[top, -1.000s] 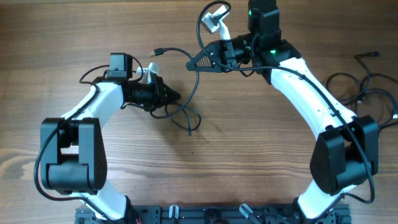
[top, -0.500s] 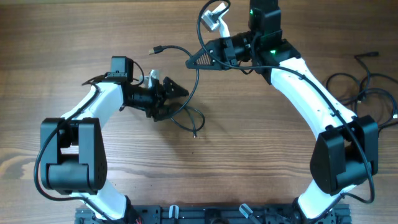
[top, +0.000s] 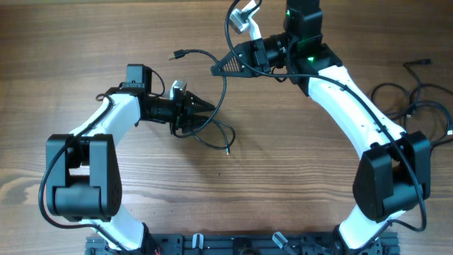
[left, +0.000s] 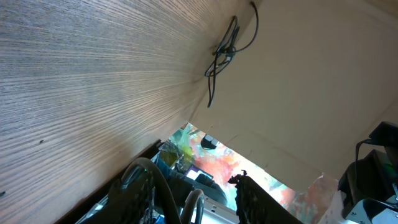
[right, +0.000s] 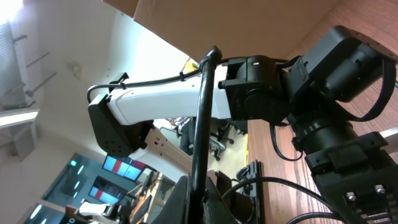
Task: Untangle cables
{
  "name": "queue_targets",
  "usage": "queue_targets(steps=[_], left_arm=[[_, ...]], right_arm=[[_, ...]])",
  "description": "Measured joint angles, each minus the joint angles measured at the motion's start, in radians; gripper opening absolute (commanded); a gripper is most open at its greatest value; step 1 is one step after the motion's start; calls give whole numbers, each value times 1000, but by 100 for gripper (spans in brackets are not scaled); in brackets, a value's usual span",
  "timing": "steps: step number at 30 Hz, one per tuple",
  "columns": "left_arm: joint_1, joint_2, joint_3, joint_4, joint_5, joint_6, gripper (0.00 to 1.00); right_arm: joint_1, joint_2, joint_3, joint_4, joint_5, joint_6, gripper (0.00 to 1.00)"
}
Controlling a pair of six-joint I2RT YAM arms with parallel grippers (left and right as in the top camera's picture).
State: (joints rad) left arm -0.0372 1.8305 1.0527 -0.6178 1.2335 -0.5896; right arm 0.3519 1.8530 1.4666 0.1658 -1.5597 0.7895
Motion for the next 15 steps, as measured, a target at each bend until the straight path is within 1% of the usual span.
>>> queue_targets(steps=[10, 15], left_arm=[[0, 0, 0, -4, 30, 0, 46], [0, 0, 0, -4, 30, 0, 44]], right_arm=[[0, 0, 0, 0, 0, 0, 5], [0, 0, 0, 0, 0, 0, 5]])
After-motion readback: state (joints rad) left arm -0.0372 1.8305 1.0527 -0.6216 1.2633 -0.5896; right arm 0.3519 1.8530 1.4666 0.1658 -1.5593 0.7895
